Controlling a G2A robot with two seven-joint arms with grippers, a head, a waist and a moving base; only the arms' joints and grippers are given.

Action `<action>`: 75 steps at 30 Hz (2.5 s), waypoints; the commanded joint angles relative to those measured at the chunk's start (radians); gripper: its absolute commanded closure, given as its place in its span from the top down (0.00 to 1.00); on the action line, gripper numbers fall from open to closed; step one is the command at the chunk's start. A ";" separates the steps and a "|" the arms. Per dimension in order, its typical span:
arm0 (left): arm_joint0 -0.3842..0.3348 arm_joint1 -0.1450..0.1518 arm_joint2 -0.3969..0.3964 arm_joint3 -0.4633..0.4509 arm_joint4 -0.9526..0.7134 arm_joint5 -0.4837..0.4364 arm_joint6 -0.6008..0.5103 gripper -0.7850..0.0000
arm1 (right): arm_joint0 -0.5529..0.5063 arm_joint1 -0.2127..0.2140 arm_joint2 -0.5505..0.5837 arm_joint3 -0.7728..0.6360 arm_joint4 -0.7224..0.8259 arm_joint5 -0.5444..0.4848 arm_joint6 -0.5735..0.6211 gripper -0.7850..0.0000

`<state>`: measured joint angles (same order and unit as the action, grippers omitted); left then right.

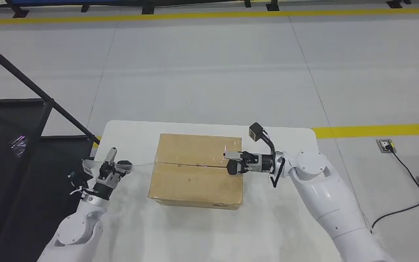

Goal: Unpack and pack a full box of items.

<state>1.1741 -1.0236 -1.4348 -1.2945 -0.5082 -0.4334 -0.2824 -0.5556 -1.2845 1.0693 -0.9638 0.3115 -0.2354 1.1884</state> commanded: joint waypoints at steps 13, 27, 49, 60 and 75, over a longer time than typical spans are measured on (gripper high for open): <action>0.166 0.000 -0.100 -0.325 0.212 0.024 0.165 1.00 | 0.000 0.000 0.000 0.000 0.000 0.000 0.000 1.00; 0.193 -0.013 -0.109 -0.448 0.317 0.061 0.193 1.00 | -0.052 0.011 0.008 -0.082 -0.017 0.029 -0.045 1.00; 0.130 -0.044 -0.011 -0.505 0.426 0.156 0.190 1.00 | -0.322 0.080 0.230 -0.421 0.023 -0.144 -0.079 1.00; 0.053 -0.070 0.064 -0.476 0.441 0.256 0.254 1.00 | -0.423 0.109 0.317 -0.476 0.063 -0.156 -0.043 1.00; -0.032 -0.105 0.175 -0.437 0.508 0.321 0.284 1.00 | -0.437 0.126 0.337 -0.446 0.098 -0.173 -0.032 1.00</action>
<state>1.1460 -1.1265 -1.2661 -1.7354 -0.0043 -0.1152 0.0036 -0.9931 -1.1595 1.4060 -1.4124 0.4075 -0.4078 1.1559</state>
